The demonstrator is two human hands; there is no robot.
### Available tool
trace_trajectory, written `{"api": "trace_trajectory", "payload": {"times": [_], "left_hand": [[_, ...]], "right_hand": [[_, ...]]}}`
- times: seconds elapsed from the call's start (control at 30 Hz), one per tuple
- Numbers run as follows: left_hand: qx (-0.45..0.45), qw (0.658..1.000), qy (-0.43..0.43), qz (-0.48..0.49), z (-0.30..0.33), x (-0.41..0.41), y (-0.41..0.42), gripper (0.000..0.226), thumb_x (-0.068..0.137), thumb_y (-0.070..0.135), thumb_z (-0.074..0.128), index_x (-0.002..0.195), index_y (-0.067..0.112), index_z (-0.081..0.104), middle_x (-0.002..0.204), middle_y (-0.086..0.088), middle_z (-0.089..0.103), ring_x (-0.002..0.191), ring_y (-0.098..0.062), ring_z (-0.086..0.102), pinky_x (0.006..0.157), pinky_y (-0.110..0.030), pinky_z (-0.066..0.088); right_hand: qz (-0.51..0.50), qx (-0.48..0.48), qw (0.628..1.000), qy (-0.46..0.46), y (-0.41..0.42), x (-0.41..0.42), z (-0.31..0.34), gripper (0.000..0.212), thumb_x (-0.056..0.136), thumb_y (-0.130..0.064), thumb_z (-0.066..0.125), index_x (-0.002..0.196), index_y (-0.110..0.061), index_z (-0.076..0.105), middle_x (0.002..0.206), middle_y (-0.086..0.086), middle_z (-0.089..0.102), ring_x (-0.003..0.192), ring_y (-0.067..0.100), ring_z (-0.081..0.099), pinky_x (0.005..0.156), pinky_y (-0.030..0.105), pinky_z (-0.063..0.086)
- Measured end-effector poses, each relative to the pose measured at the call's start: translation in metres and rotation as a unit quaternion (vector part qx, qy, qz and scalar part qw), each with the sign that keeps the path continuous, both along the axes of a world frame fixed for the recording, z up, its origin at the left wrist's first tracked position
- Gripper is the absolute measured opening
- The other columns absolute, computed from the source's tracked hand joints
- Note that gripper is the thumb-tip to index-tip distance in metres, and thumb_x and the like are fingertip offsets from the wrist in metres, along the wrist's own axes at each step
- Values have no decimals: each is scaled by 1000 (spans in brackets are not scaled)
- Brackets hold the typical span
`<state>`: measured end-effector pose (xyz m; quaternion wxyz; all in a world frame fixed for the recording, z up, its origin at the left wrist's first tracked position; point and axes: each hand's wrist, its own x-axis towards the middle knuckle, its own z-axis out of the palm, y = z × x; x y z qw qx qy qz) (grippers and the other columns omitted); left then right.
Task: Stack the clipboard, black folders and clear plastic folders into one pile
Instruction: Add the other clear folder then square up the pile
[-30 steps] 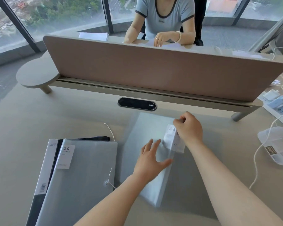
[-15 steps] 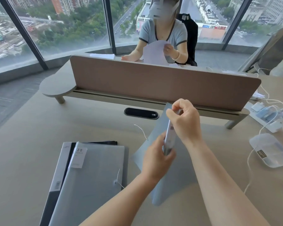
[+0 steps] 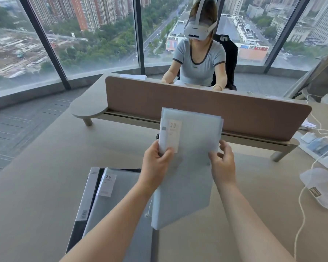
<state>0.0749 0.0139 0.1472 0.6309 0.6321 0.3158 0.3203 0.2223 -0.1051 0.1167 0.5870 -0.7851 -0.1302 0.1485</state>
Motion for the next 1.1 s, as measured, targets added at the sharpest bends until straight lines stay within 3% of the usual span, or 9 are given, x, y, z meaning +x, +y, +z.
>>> {"api": "trace_trajectory", "payload": {"times": [0.1,0.2,0.27,0.53,0.7,0.83,0.93,1.0,1.1], "left_hand": [[-54,998,-14,6,1,-13,18,10,93,11,64,85,17,66,72,-2,64,63,-16,59,59,-32,51],[-103,995,-2,10,-9,-26,33,14,96,8,61,91,16,70,79,-1,72,70,-19,67,66,-36,58],[-130,991,16,23,-21,-34,41,12,95,9,62,93,16,72,86,-6,74,76,-24,68,74,-42,58],[-194,972,91,93,-83,-67,51,9,91,17,70,93,9,69,84,-11,73,71,-26,69,70,-43,60],[-186,962,156,127,-126,-85,58,39,86,24,75,90,-9,55,81,-16,62,73,-27,59,69,-47,55],[-144,956,225,120,-151,-92,59,31,89,23,72,75,10,47,73,-12,50,69,-23,47,63,-37,42],[-86,946,298,90,-158,-96,53,16,89,20,70,94,10,59,81,-2,62,75,-23,59,68,-35,47],[-41,932,355,66,-162,-98,46,31,87,17,68,117,13,59,100,-2,64,89,-19,59,70,-31,45],[73,884,460,39,-164,-99,30,61,86,15,60,144,17,45,137,-10,50,126,-30,44,94,-38,43]], "right_hand": [[30,-1,996,79,-7,-7,-20,46,89,-31,52,134,-22,46,119,-3,62,109,20,58,90,38,47],[49,14,994,100,-9,-16,-28,14,97,-20,49,99,-9,57,89,-1,62,83,11,59,68,19,44],[63,15,992,113,-10,-20,-38,19,99,-15,48,84,-6,58,82,1,62,69,0,58,56,9,41],[121,-26,973,192,-17,-37,-91,18,93,-6,56,76,-9,60,65,1,61,58,8,53,47,16,37],[165,-165,946,227,-23,-50,-124,29,93,-8,58,66,-15,53,58,2,52,48,14,47,42,18,33],[186,-245,928,211,-30,-63,-148,28,91,-16,61,65,-16,52,60,2,55,52,17,49,49,24,35],[208,-266,920,200,-35,-73,-166,15,88,-21,62,78,-12,64,73,6,62,71,18,53,63,30,35],[206,-281,914,207,-34,-82,-161,20,90,-21,60,82,-4,65,74,5,63,69,16,53,61,30,35],[205,-325,903,193,-33,-90,-149,30,91,-24,57,63,-16,49,59,-3,51,54,13,44,52,29,30]]}}
